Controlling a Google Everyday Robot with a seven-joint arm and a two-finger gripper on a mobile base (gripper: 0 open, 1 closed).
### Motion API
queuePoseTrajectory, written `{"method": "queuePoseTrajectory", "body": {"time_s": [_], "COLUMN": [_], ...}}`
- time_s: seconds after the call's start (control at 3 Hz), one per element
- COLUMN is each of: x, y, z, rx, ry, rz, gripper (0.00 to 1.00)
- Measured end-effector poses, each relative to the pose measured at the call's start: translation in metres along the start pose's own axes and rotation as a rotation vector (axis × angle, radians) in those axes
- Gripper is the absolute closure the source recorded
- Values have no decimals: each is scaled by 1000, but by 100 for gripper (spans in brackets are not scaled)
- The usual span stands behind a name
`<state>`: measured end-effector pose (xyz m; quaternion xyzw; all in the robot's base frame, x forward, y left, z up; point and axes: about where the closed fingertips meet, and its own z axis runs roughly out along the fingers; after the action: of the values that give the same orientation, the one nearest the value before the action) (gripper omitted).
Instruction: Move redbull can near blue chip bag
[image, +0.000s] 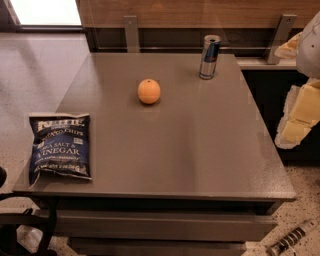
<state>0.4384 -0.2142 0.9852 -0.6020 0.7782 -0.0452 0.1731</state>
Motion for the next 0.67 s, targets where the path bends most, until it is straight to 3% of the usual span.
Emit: {"method": "queuePoseTrajectory", "body": {"time_s": [0.33,0.67], "x": [0,5], "y": [0,-17], "z": [0,-2], "rx": [0,31], "ry": [0,-5], "rz": [0,35], "gripper": [0,0]}}
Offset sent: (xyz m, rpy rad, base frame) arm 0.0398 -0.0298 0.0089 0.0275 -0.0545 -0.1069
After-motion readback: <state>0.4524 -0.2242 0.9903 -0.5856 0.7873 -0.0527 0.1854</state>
